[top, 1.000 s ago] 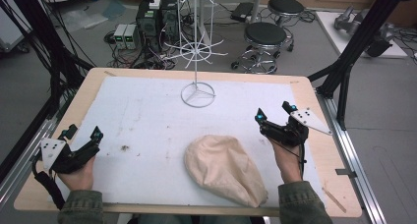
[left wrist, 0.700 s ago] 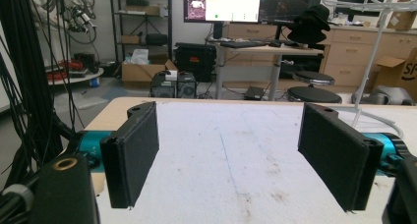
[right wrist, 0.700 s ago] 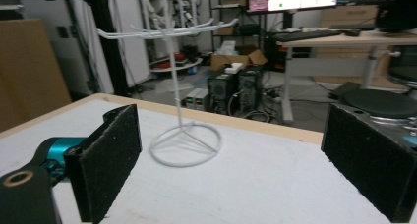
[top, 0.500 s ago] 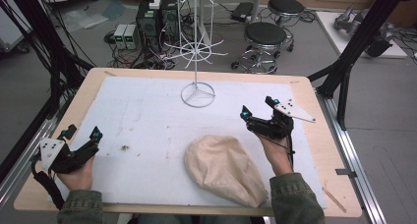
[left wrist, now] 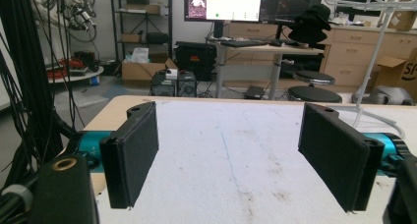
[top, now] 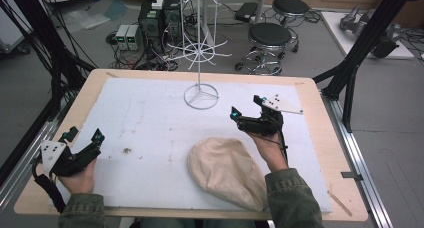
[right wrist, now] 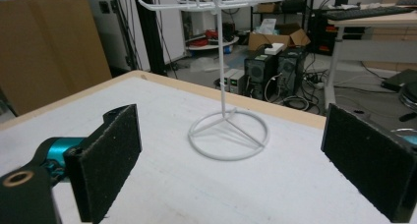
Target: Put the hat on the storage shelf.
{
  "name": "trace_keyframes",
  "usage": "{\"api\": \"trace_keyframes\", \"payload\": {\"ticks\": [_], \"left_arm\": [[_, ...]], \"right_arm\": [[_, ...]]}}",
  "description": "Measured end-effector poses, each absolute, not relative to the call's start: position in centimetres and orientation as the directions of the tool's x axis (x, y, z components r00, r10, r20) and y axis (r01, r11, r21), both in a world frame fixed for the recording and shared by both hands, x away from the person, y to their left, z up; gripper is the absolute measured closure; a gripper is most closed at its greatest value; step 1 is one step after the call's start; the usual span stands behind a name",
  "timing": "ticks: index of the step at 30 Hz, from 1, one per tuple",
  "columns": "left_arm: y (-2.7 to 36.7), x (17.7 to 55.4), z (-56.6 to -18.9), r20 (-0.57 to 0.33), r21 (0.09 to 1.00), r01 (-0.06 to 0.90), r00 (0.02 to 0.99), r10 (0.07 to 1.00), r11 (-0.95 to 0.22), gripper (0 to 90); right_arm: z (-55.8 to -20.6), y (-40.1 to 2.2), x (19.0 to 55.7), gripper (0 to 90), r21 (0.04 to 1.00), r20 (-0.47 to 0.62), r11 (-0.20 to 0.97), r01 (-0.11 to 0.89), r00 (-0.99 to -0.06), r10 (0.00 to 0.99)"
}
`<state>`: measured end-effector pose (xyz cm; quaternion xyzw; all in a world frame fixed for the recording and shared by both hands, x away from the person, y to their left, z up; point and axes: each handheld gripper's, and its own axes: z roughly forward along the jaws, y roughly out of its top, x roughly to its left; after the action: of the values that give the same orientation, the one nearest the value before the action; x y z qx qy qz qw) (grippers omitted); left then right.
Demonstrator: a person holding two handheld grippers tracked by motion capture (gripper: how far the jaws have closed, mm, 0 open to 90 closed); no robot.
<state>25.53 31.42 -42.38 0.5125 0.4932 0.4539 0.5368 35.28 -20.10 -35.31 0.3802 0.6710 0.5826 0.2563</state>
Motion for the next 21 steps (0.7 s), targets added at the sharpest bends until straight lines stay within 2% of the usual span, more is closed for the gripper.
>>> {"api": "trace_keyframes", "payload": {"ticks": [10,21], "left_arm": [[31.4,25.5,-42.4,-0.063,0.998,0.018,0.108,0.992,0.062,23.4],[31.4,25.5,-42.3,-0.062,0.998,0.017,0.111,0.992,0.060,23.4]], "right_arm": [[-36.1,-18.1,36.1,7.2,0.962,0.118,0.077,0.264,-0.648,0.753],[-38.0,-16.6,37.0,7.3,0.900,0.059,0.290,0.325,-0.750,0.658]]}}
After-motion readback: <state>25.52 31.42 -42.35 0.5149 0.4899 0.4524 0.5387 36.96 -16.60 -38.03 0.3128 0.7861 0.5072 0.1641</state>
